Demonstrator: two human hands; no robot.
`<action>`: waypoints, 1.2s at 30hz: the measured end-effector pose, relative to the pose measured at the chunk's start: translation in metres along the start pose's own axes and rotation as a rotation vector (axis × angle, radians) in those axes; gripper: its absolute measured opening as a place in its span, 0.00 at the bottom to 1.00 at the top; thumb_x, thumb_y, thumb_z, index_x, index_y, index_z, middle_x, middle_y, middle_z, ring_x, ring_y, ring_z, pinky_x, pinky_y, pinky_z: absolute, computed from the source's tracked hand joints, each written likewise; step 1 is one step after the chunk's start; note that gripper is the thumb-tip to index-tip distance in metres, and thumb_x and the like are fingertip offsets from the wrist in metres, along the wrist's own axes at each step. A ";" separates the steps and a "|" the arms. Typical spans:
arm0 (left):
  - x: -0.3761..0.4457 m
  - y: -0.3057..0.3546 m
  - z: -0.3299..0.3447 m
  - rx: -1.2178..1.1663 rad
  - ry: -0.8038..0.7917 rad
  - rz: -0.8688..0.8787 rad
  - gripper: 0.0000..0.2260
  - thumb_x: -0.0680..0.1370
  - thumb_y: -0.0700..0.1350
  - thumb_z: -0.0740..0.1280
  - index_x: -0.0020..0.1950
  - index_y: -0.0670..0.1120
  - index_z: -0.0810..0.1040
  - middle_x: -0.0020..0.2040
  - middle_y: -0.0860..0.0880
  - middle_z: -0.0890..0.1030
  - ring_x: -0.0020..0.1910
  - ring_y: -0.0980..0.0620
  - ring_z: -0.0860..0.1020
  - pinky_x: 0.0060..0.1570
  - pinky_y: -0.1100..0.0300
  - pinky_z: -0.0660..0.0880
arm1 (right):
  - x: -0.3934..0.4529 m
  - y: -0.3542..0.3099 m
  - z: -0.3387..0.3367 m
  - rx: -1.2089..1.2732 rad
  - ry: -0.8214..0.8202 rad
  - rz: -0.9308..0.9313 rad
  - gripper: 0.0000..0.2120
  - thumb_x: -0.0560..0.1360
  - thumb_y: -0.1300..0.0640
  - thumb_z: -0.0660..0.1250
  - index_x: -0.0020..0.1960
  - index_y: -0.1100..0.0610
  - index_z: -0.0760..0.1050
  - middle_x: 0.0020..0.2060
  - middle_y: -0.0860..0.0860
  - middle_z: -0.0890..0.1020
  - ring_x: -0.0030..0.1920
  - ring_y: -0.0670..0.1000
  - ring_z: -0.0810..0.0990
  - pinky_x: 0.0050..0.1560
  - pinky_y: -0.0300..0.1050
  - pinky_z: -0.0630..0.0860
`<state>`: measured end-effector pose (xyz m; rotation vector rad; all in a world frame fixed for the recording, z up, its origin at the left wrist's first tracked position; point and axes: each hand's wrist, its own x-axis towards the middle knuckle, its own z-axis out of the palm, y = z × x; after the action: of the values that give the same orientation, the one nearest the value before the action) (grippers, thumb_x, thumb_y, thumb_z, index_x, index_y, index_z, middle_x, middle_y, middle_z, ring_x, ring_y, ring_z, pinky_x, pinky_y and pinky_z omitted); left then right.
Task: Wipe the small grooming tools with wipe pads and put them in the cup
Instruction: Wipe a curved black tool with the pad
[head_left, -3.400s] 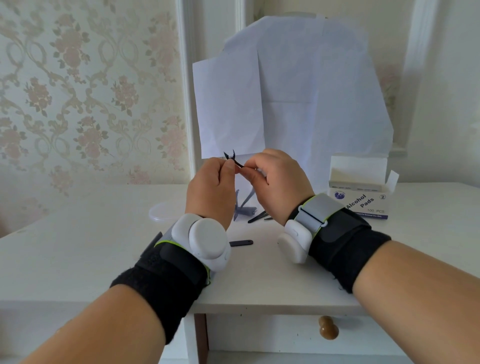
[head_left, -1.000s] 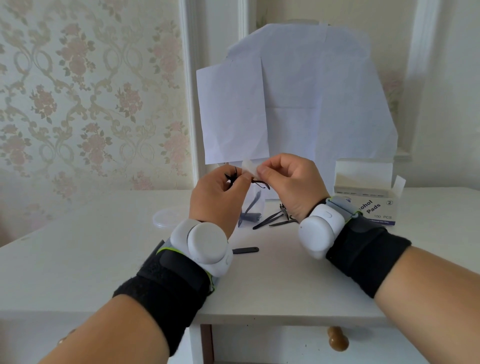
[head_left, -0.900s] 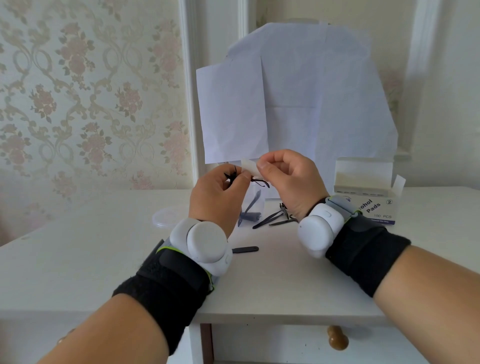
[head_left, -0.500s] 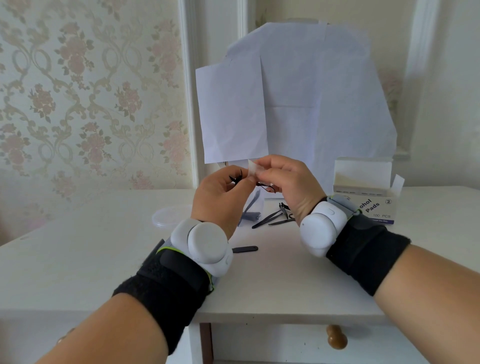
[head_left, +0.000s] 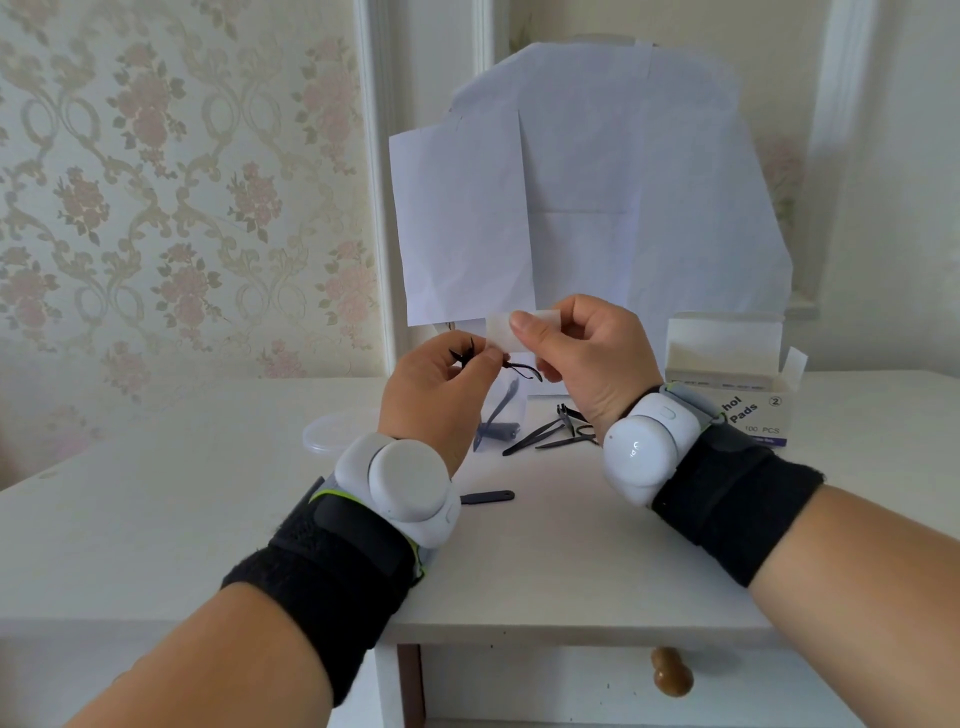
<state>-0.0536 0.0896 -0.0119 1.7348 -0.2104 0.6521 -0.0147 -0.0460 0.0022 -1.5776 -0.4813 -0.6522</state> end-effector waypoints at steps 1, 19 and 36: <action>0.001 -0.001 0.000 -0.014 0.003 -0.022 0.05 0.78 0.47 0.65 0.44 0.50 0.80 0.21 0.59 0.69 0.22 0.58 0.65 0.29 0.61 0.62 | 0.000 0.000 0.000 -0.021 0.016 -0.009 0.11 0.72 0.54 0.75 0.38 0.59 0.77 0.25 0.45 0.78 0.26 0.43 0.75 0.32 0.37 0.74; -0.002 0.002 -0.001 0.104 -0.005 0.018 0.09 0.77 0.50 0.68 0.38 0.51 0.82 0.31 0.54 0.83 0.23 0.62 0.71 0.35 0.59 0.72 | -0.005 -0.001 0.004 0.035 -0.078 -0.018 0.08 0.73 0.58 0.74 0.43 0.63 0.80 0.36 0.56 0.86 0.41 0.56 0.86 0.51 0.55 0.83; 0.000 0.001 -0.002 0.120 0.016 0.048 0.09 0.77 0.51 0.68 0.37 0.52 0.82 0.31 0.54 0.83 0.23 0.61 0.72 0.36 0.57 0.77 | -0.006 -0.004 0.005 -0.014 -0.136 -0.039 0.04 0.73 0.60 0.73 0.44 0.61 0.81 0.35 0.54 0.86 0.38 0.50 0.85 0.49 0.50 0.83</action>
<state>-0.0549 0.0917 -0.0112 1.8434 -0.2064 0.7260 -0.0215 -0.0399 0.0008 -1.6364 -0.6108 -0.5812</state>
